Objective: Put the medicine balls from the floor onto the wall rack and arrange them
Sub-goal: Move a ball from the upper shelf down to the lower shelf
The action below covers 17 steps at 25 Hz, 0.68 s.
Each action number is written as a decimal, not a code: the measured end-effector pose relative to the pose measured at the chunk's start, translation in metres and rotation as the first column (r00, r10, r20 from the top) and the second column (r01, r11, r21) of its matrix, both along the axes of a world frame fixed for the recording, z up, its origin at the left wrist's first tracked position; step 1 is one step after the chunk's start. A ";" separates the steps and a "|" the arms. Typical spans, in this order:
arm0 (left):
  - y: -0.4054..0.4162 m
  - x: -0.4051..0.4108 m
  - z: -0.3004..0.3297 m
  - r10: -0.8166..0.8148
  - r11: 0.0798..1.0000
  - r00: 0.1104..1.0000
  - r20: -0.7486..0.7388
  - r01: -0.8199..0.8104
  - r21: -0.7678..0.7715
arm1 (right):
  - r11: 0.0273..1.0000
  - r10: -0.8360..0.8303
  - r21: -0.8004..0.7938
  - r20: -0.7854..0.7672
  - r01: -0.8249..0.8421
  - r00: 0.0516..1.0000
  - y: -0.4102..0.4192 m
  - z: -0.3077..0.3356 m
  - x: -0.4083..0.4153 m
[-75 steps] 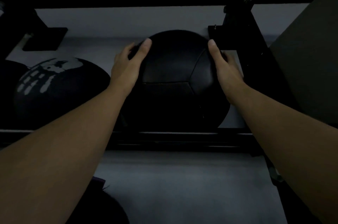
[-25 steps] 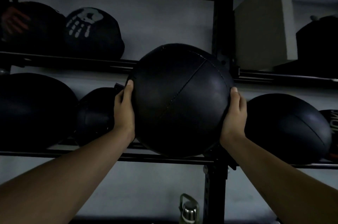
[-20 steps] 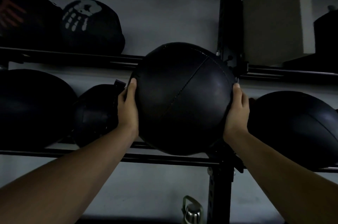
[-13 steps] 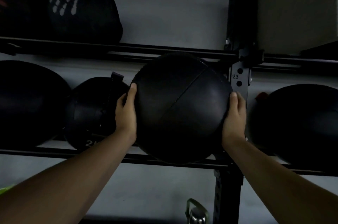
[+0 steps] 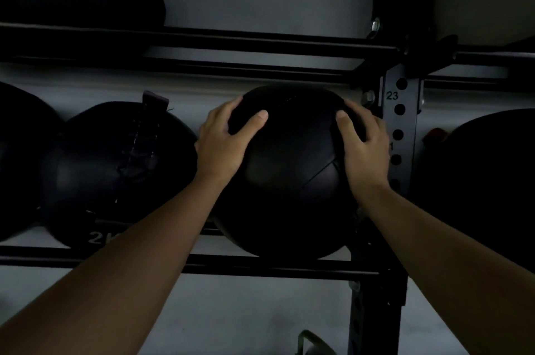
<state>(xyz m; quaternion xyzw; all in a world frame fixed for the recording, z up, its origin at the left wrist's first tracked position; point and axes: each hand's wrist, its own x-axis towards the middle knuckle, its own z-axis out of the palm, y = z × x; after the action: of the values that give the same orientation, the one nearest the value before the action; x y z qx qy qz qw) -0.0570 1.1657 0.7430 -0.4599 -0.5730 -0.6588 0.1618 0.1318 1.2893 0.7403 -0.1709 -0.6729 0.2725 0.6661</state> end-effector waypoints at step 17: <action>-0.062 0.030 -0.063 0.006 0.960 1.000 -0.013 -0.010 -0.278 | 1.000 -0.027 0.011 0.371 0.025 0.928 -0.026 -0.058 0.050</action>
<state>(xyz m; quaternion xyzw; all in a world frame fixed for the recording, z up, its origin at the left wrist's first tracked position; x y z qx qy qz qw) -0.0273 1.1041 0.6798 -0.4798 -0.6608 -0.5682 0.1017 0.1820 1.2628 0.6818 -0.2261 -0.7851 0.2243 0.5313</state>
